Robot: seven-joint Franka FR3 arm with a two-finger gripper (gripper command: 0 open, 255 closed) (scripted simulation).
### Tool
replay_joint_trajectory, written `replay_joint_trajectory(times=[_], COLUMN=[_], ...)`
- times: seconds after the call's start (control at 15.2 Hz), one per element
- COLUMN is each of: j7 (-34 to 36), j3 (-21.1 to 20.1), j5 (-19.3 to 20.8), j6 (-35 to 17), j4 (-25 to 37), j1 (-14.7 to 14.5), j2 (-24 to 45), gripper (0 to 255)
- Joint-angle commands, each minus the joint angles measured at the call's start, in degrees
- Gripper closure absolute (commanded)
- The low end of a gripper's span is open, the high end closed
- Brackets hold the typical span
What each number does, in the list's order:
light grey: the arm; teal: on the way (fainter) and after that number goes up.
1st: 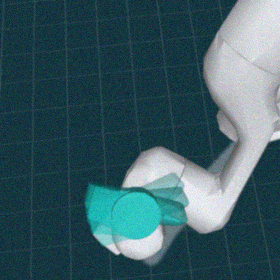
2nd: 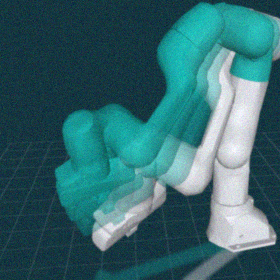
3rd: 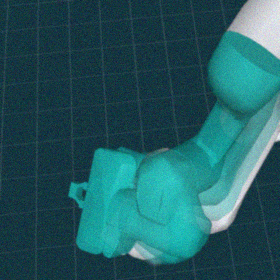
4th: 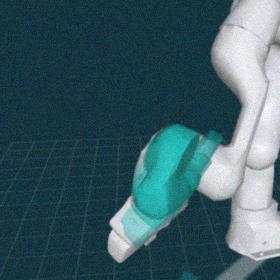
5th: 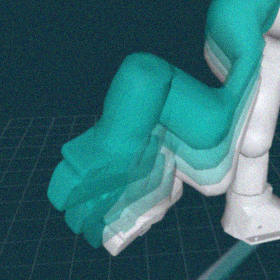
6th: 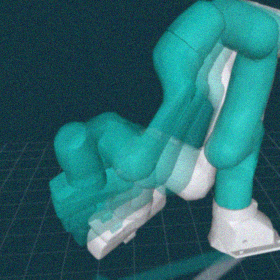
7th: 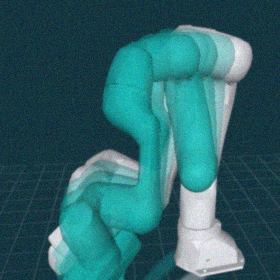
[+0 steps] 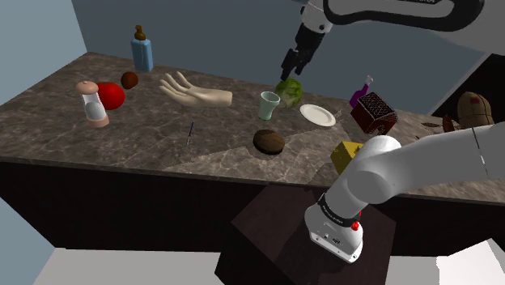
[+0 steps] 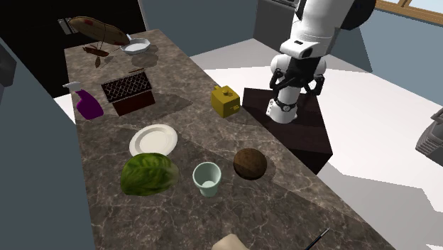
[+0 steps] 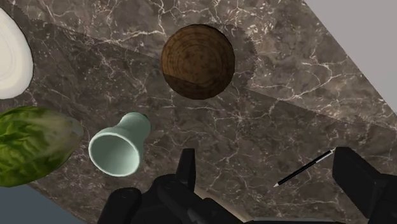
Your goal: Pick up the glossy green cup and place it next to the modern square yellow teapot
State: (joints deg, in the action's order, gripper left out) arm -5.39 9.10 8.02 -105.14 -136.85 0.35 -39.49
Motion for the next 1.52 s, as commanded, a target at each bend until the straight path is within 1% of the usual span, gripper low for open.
replay_joint_trajectory(times=[0.0,0.46,0.79,1.12,1.45], j7=[-1.4,-7.0,-11.5,-16.8,-22.7], j3=[1.4,6.7,10.2,13.0,14.1], j5=[0.9,2.9,2.5,0.0,-4.4], j6=[-3.4,-14.1,-21.0,-26.9,-31.3], j4=[-0.7,0.0,2.6,7.1,13.3], j1=[0.2,0.8,1.0,1.3,2.8], j2=[2.8,14.9,25.0,36.0,47.6], gripper=[0,0,0,0,0])
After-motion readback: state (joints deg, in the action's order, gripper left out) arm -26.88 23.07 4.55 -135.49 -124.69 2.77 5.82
